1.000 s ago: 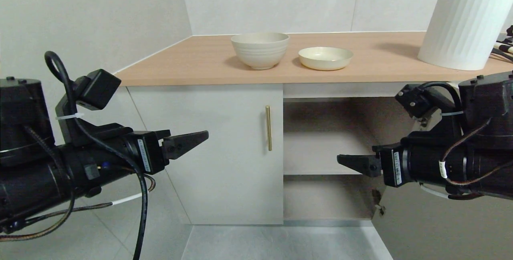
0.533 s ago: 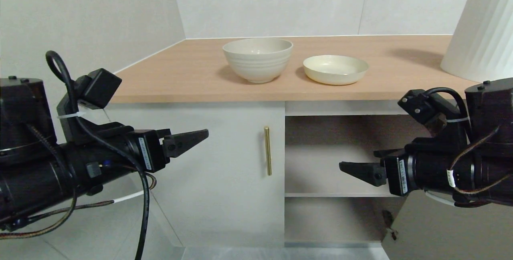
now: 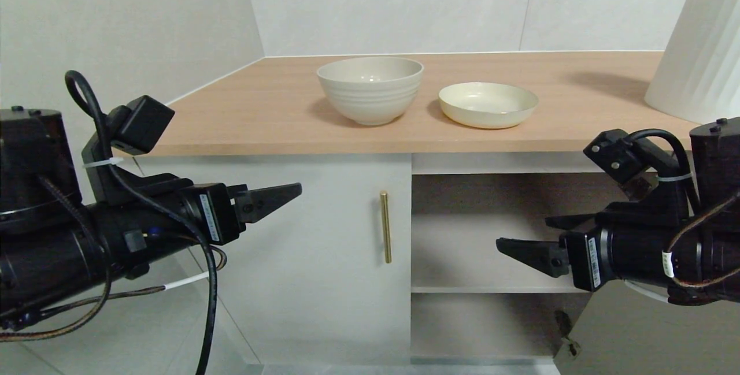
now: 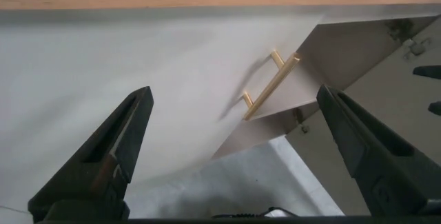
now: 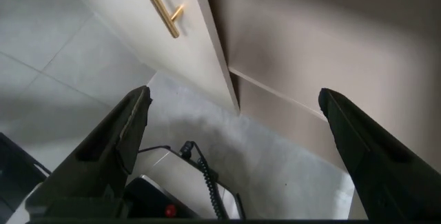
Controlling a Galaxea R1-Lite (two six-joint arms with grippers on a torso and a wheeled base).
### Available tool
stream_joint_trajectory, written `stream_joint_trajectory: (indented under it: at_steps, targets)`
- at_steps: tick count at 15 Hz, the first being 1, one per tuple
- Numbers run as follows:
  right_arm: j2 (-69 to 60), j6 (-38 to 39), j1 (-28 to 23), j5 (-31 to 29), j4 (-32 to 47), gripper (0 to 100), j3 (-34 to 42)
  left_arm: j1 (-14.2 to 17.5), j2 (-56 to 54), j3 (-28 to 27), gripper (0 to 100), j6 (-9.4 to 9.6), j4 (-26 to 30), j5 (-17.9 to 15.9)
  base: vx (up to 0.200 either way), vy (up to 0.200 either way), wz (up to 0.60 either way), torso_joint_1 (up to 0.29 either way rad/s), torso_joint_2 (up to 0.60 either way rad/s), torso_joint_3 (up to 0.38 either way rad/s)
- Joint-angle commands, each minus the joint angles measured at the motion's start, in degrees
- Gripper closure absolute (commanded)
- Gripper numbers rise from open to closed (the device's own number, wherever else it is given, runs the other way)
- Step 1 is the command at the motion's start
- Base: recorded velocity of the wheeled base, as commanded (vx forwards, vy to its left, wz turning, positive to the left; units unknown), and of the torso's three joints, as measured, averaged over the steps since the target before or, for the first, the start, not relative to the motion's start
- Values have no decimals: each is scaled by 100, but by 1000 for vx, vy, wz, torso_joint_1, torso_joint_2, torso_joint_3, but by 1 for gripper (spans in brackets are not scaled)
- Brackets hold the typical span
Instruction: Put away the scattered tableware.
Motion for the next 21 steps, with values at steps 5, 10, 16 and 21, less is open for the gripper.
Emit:
stream_joint_trajectory:
  at_steps: [5, 10, 16, 21]
  targets:
    - [-31, -11, 2, -136, -3, 0, 17, -1, 102, 9, 0, -1, -1, -4, 0, 0, 0, 0, 0, 0]
    - [-93, -90, 2, -145, -3, 0, 43, -1, 111, 9, 0, -1, -1, -4, 0, 0, 0, 79, -271, -259]
    - [-102, -152, 2, -136, -3, 0, 61, -1, 163, 9, 0, -1, -10, -4, 0, 0, 0, 150, -495, -291]
    - [-5, -161, 2, -136, -3, 0, 61, -1, 313, 0, 0, -1, -19, 5, 0, 0, 0, 190, -474, -288]
